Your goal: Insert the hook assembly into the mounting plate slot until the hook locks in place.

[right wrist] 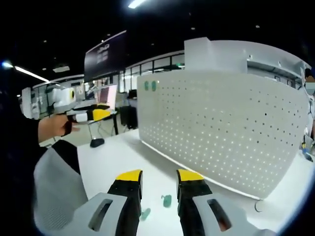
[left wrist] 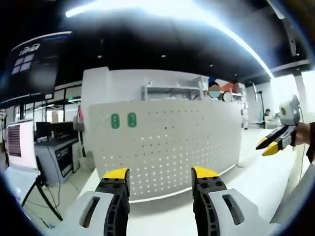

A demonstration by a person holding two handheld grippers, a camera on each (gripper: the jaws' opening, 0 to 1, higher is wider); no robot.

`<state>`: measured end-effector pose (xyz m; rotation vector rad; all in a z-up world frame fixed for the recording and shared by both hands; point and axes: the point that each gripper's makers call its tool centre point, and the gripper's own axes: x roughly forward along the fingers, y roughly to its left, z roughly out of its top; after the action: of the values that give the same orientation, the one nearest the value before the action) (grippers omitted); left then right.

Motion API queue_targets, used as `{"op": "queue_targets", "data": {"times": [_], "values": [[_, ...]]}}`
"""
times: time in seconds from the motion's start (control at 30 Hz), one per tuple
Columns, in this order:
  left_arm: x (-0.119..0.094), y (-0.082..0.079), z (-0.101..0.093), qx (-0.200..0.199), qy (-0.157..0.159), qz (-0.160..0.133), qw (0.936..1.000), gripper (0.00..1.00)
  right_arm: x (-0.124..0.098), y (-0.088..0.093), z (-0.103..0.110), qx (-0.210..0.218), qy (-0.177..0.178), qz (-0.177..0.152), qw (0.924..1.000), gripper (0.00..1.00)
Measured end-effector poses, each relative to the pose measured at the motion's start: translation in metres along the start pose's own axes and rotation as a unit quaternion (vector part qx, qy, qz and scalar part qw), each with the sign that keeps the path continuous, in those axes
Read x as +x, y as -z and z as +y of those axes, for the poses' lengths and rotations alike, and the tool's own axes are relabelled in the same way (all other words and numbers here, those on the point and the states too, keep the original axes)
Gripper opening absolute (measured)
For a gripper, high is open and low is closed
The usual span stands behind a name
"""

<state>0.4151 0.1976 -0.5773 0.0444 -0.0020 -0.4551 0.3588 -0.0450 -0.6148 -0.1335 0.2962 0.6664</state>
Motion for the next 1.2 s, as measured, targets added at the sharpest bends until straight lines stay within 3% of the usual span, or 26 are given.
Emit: {"op": "queue_targets", "data": {"times": [0.33, 0.73, 0.97, 1.2], "values": [[-0.008, 0.004, -0.001, -0.005, -0.001, 0.0, 1.0, 0.51, 0.011, 0.007, 0.006, -0.006, -0.014, 0.017, 0.9997, 0.27], [-0.013, 0.013, -0.006, -0.012, 0.001, 0.006, 0.9999, 0.5, 0.04, 0.051, 0.029, 0.012, -0.044, 0.073, 0.9963, 0.24], [-0.013, 0.015, -0.006, -0.016, 0.003, 0.006, 0.9998, 0.5, 0.057, 0.07, 0.035, 0.001, -0.048, 0.104, 0.9934, 0.23], [-0.011, 0.016, -0.008, -0.02, 0.008, 0.007, 0.9997, 0.5, 0.069, 0.101, 0.037, -0.007, -0.05, 0.159, 0.986, 0.22]]}}
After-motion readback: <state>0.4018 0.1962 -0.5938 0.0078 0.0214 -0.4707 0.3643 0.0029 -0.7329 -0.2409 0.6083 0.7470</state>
